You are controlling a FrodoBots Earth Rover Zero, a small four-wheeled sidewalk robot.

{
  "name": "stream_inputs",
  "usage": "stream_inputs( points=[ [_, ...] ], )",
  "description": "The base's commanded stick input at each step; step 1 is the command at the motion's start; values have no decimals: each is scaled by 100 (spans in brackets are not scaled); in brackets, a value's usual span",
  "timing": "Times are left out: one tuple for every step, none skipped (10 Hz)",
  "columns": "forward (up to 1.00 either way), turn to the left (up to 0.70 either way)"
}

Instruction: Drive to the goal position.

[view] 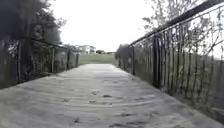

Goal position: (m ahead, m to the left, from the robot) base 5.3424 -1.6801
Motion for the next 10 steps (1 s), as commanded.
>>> stream_inputs(
  points=[
    [70, 35],
    [70, 35],
    [70, 17],
    [70, 6],
    [70, 0],
    [70, 0],
    [70, 0],
    [70, 0],
    [70, 0],
    [70, 0]
  ],
)
